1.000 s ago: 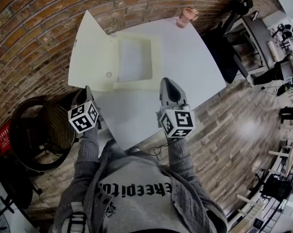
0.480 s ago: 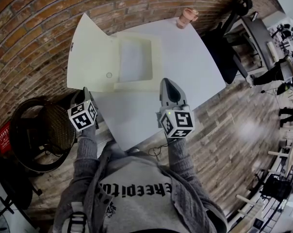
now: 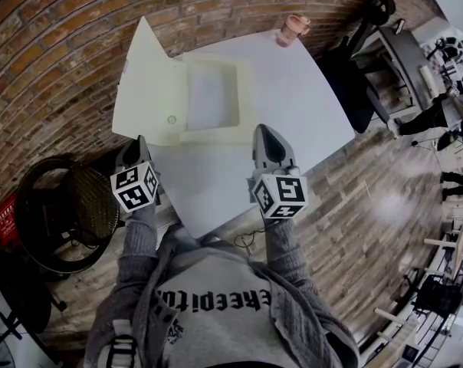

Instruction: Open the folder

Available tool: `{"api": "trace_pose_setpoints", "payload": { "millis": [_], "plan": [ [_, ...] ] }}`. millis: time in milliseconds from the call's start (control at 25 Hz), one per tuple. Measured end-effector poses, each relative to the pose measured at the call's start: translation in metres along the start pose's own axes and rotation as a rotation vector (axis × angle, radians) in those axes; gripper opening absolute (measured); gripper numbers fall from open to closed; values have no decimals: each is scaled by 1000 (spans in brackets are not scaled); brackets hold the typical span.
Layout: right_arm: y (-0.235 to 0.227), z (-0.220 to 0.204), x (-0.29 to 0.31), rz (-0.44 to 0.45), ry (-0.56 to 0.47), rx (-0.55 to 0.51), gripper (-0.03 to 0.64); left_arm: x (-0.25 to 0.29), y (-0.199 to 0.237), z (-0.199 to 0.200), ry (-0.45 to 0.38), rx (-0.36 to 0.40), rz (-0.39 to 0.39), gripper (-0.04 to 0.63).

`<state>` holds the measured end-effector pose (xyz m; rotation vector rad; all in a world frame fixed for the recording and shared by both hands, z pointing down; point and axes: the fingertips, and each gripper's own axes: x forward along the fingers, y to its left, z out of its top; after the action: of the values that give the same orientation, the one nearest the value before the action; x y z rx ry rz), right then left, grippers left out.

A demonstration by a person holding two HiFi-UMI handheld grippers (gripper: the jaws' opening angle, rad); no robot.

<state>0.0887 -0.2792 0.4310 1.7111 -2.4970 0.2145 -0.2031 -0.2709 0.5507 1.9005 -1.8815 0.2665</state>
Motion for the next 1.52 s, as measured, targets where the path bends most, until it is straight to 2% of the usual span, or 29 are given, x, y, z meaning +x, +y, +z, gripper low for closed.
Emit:
{"api": "trace_pose_setpoints", "payload": {
  "millis": [440,920,1520],
  "plan": [
    [-5,6,-12,-6,-11,-4,3,-5,-18,12,-35,18,-14,12],
    [-10,8,-23,-9,-23,-7,3,-13,-43,23,-67,50,-72,12],
    [-11,18,-51,-13,-50,-11,4,-46,-66,38,-137,69,-112,12]
  ]
}}
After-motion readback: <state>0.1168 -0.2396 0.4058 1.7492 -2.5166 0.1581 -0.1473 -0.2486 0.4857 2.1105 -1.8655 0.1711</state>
